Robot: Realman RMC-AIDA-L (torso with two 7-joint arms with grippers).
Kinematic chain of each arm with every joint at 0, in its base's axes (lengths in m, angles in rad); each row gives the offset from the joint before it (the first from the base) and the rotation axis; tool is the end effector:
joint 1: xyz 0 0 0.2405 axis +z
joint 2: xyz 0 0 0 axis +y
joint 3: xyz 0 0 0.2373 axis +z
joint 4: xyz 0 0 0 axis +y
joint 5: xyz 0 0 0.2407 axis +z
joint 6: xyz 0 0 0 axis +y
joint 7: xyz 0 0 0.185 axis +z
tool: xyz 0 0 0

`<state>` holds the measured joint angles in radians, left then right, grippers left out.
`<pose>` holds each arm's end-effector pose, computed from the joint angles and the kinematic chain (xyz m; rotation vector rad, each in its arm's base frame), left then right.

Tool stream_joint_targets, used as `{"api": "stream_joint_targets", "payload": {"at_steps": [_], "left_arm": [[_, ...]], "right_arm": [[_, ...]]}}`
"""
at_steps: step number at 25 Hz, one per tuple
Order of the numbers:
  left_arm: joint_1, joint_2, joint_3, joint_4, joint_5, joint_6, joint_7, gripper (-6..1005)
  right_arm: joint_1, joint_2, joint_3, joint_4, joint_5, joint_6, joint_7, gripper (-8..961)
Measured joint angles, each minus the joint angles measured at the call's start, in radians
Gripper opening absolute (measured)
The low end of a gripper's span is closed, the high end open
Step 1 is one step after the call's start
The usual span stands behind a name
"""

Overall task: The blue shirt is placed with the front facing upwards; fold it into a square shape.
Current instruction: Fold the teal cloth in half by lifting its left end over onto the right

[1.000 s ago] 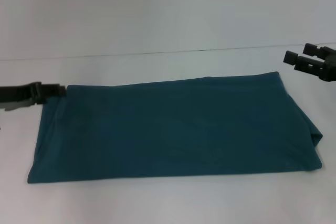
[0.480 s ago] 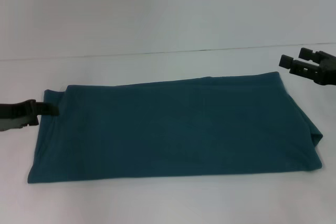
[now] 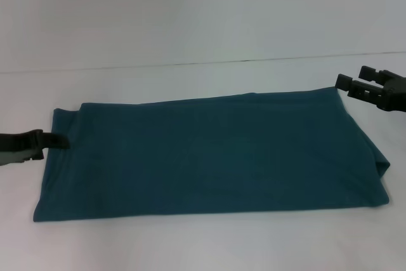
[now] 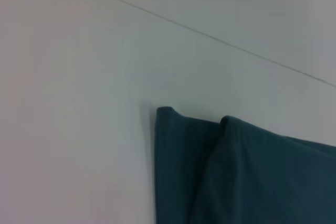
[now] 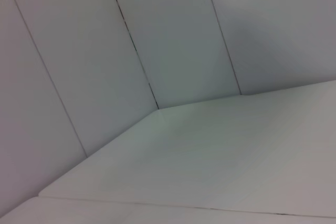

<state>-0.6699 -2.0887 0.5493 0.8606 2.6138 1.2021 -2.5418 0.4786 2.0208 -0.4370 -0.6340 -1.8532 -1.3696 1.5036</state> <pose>-0.3124 0.4325 0.0291 -1.9038 -1.6947 -0.2486 0.3105 0.3978 0.0616 -2.1481 0.9111 0.8475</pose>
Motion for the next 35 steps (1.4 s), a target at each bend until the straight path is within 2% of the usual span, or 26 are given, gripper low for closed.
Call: {"api": "stream_joint_targets", "payload": {"at_steps": [9,15,35], "left_arm": [[0.009,-0.009,0.033,-0.001,0.000,-0.016,0.029,691],[0.005,-0.014,0.064,0.001,-0.003,-0.032,0.032,877],[0.016,-0.016,0.058,-0.005,0.000,-0.065,0.006,876]], "right_arm": [[-0.003,0.008,-0.001,0.001,0.002,-0.001,-0.010,915],[-0.003,0.009,-0.002,0.001,0.004,0.000,-0.011,915],[-0.002,0.015,0.001,0.001,0.005,0.004,-0.011,915]]}}
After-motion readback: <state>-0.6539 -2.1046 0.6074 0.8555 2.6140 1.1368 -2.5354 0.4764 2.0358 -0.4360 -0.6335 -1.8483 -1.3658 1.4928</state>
